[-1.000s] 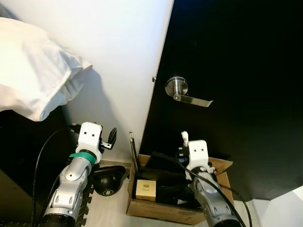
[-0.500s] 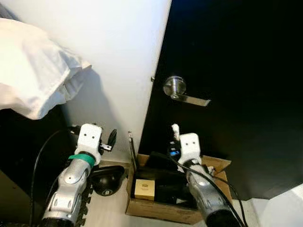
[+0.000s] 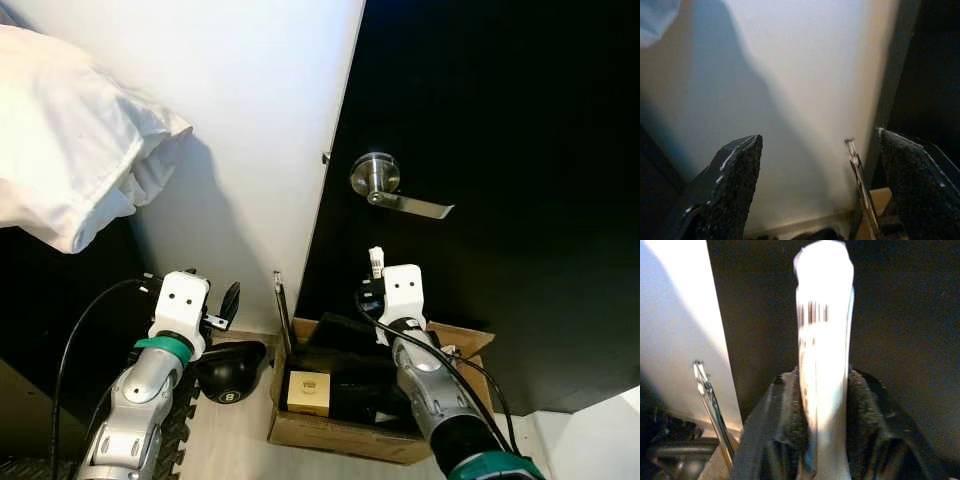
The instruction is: Clean up the room
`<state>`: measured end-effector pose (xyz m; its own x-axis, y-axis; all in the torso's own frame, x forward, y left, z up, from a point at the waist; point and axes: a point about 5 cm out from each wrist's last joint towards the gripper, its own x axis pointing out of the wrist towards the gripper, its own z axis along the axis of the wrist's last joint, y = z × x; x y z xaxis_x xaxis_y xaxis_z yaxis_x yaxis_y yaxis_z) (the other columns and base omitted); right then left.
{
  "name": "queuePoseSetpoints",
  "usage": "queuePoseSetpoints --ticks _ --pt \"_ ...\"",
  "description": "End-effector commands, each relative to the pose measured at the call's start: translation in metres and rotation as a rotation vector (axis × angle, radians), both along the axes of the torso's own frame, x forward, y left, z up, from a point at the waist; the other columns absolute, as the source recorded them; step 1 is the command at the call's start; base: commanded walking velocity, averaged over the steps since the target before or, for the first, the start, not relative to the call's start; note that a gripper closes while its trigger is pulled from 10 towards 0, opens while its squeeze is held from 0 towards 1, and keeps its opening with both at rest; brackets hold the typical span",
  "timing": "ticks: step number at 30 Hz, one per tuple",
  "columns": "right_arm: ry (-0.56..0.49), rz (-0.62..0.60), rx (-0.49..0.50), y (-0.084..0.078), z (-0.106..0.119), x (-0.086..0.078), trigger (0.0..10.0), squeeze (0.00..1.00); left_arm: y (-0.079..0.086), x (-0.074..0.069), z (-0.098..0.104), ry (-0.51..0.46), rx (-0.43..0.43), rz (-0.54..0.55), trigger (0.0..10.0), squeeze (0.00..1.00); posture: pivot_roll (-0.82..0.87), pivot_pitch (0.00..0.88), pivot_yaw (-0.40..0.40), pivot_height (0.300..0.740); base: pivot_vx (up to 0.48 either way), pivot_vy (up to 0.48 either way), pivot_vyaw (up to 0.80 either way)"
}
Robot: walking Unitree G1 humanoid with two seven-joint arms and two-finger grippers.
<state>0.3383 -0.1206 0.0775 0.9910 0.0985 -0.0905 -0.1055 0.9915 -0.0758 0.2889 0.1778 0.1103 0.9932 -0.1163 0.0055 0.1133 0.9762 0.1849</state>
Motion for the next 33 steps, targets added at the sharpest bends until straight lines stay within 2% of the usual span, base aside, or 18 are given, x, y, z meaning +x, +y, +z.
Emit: queuePoseSetpoints --ticks 1,2,5,17,22,23,28,33 --pt "0.020 -0.020 -0.006 -0.003 -0.007 -0.004 10.0 1.00 0.000 -0.003 -0.004 0.024 0.002 -0.002 10.0 0.00 0.11 0.099 -0.059 0.740 0.000 0.000 0.00" --pt "0.020 -0.020 -0.016 -0.003 -0.008 -0.004 10.0 0.00 0.000 -0.004 -0.004 0.025 0.002 -0.003 10.0 0.00 0.12 0.100 -0.057 0.740 0.000 0.000 0.00" --pt "0.029 -0.038 -0.035 -0.011 -0.012 -0.007 10.0 0.00 -0.001 -0.004 -0.004 0.027 0.004 -0.008 10.0 0.00 0.12 0.100 -0.057 0.740 0.000 0.000 0.00" --pt "0.028 -0.063 -0.039 -0.021 -0.017 -0.013 10.0 0.00 -0.003 -0.002 -0.003 0.030 0.001 -0.006 10.0 0.00 0.12 0.088 -0.062 0.740 0.000 0.000 0.00" --pt "0.036 -0.066 -0.033 -0.025 -0.024 -0.024 10.0 0.00 -0.002 -0.002 -0.005 0.038 0.003 -0.003 10.0 0.00 0.11 0.083 -0.060 0.740 0.000 0.000 0.00" --pt "0.042 -0.059 -0.030 -0.024 -0.028 -0.032 10.0 0.00 -0.003 -0.002 -0.005 0.038 0.004 -0.004 10.0 0.00 0.11 0.084 -0.058 0.740 0.000 0.000 0.00" --pt "0.067 -0.051 -0.025 -0.021 -0.038 -0.045 10.0 0.00 -0.005 0.001 -0.005 0.035 -0.002 -0.004 10.0 0.00 0.10 0.080 -0.055 0.740 0.000 0.000 0.00" --pt "0.074 -0.049 -0.019 -0.019 -0.040 -0.051 10.0 0.00 -0.007 0.001 -0.006 0.038 -0.001 -0.006 10.0 0.00 0.09 0.081 -0.062 0.740 0.000 0.000 0.00"
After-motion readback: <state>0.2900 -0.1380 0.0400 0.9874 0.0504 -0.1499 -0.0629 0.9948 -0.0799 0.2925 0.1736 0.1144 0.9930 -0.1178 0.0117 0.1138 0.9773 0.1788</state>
